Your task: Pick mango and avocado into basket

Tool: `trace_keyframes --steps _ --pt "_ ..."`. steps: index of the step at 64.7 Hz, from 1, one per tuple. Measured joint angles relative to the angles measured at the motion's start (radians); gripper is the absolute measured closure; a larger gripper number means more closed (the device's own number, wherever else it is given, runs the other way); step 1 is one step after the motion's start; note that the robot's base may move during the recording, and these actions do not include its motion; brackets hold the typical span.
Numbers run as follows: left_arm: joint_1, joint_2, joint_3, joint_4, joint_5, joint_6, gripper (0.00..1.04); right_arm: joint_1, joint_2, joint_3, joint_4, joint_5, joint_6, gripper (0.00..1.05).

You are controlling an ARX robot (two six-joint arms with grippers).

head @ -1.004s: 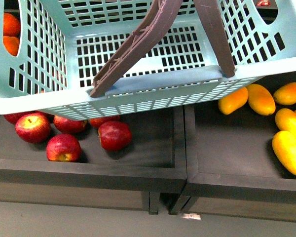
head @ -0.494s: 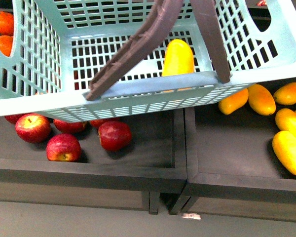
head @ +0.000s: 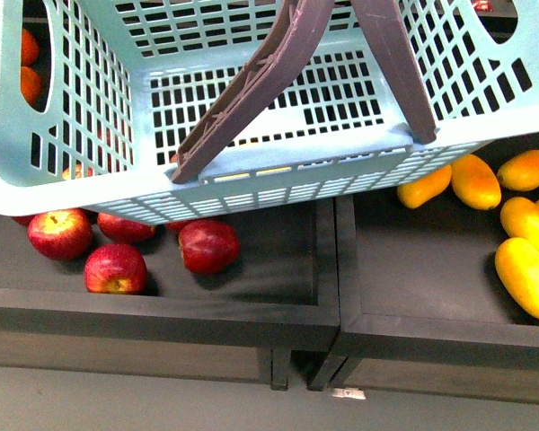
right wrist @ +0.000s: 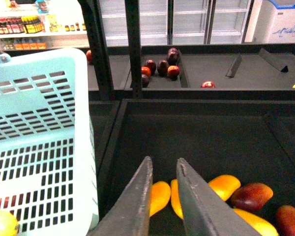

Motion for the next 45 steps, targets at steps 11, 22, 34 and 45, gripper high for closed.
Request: trace_keyframes --steps 11,22,34,45 --pt "0.0 0.0 0.0 0.0 -0.001 0.004 0.9 0.0 -0.08 -0.083 0.007 0.0 -0.014 1.03" --pt "0.0 0.0 0.0 0.0 -0.002 0.003 0.9 0.0 -0.158 -0.147 -0.005 0.0 -0.013 1.03" --pt "0.0 0.0 0.0 0.0 0.001 0.002 0.9 0.0 -0.245 -0.199 -0.041 0.0 -0.013 1.03" --pt "0.0 0.0 0.0 0.0 0.001 0.002 0.9 0.0 -0.277 -0.215 -0.053 0.0 -0.016 0.8"
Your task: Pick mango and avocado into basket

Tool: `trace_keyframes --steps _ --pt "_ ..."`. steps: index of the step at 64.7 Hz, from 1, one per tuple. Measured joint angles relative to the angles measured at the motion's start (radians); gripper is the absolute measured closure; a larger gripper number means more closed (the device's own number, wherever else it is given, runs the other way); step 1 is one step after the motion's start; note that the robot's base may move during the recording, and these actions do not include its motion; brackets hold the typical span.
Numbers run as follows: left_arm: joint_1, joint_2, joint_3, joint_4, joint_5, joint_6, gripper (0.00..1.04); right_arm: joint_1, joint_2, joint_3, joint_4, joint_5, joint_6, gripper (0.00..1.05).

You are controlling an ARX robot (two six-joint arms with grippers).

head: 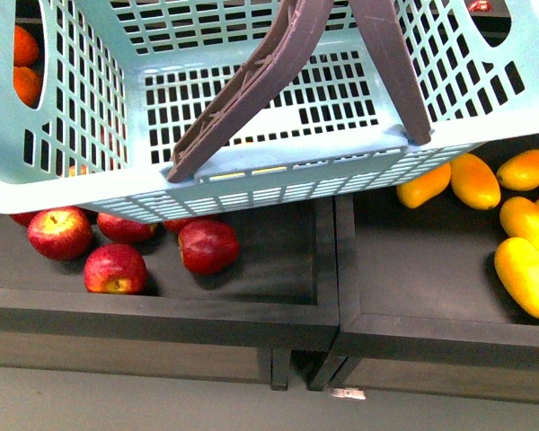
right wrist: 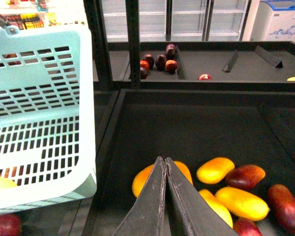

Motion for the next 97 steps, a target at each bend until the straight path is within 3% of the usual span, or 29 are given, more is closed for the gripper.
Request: trace_keyframes --steps 15,20,26,97 --pt "0.0 0.0 0.0 0.0 0.0 0.0 0.9 0.0 -0.001 0.0 0.0 0.0 0.0 0.41" --pt "0.0 0.0 0.0 0.0 0.0 0.0 0.9 0.0 -0.001 0.0 0.0 0.0 0.0 0.22" --pt "0.0 0.0 0.0 0.0 0.0 0.0 0.9 0.0 -0.001 0.0 0.0 0.001 0.0 0.07" --pt "-0.001 0.0 0.0 0.0 0.0 0.0 0.9 0.0 -0.003 -0.002 -0.003 0.0 0.0 0.09"
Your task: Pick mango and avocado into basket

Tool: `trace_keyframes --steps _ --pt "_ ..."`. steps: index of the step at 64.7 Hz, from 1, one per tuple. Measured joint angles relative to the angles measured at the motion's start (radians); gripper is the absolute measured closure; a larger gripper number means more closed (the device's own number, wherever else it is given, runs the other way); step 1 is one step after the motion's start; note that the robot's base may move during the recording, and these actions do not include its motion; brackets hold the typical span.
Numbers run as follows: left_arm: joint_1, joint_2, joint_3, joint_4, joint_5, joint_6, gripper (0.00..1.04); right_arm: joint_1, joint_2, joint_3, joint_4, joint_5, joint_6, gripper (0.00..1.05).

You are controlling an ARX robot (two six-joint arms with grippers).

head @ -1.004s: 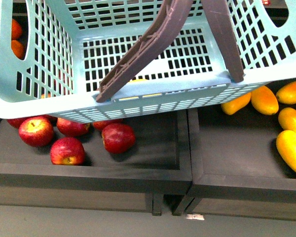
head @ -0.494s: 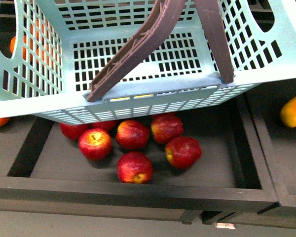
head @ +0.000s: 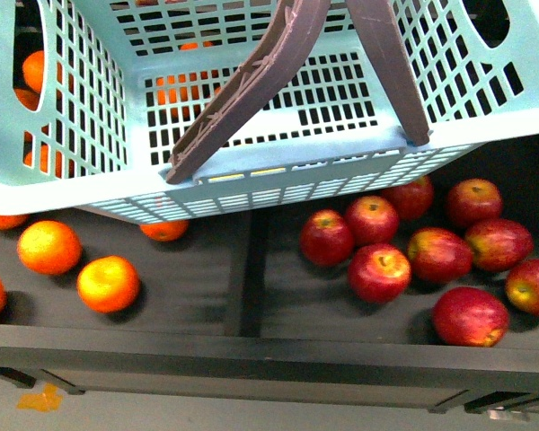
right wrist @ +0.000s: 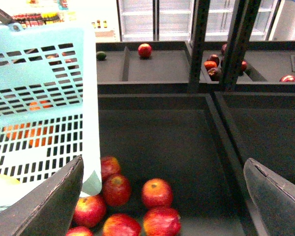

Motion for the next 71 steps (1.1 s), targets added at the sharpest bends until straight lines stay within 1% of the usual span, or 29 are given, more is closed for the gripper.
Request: trace_keyframes --steps 71 --pt "0.0 -0.002 -0.001 0.0 0.0 0.0 0.9 0.0 -0.001 0.0 0.0 0.0 0.0 0.09"
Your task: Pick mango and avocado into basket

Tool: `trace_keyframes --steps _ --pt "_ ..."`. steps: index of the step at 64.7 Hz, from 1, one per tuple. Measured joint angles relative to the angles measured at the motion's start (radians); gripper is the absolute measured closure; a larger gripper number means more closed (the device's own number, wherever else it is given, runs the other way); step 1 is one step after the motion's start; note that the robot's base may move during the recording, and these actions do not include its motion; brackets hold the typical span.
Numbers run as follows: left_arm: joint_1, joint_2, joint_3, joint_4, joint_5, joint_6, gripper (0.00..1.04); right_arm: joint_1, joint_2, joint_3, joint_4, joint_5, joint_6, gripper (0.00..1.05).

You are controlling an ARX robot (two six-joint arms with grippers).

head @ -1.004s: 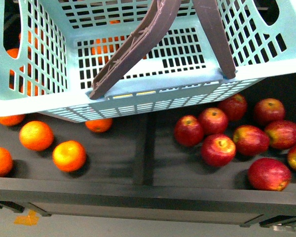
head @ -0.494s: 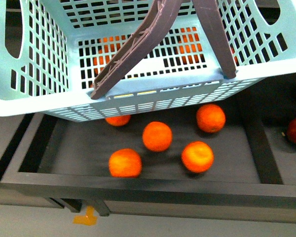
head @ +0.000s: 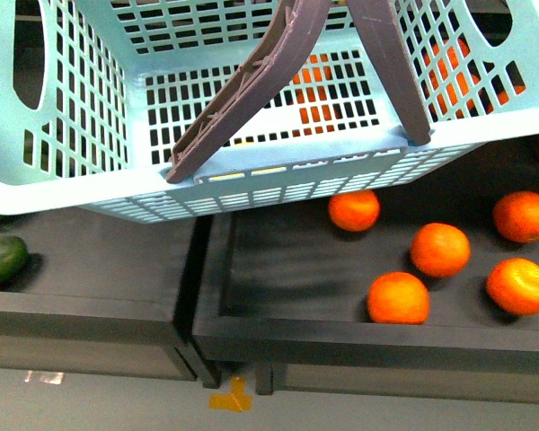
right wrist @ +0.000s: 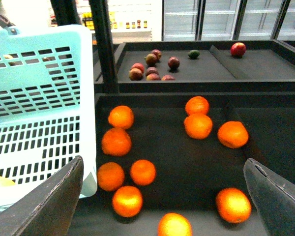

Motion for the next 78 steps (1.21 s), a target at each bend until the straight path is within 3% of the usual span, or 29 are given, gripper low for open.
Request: trace_keyframes --steps 78 --pt "0.0 0.0 -0.002 0.0 0.0 0.003 0.9 0.0 0.0 0.0 0.0 -0.001 0.0 0.09"
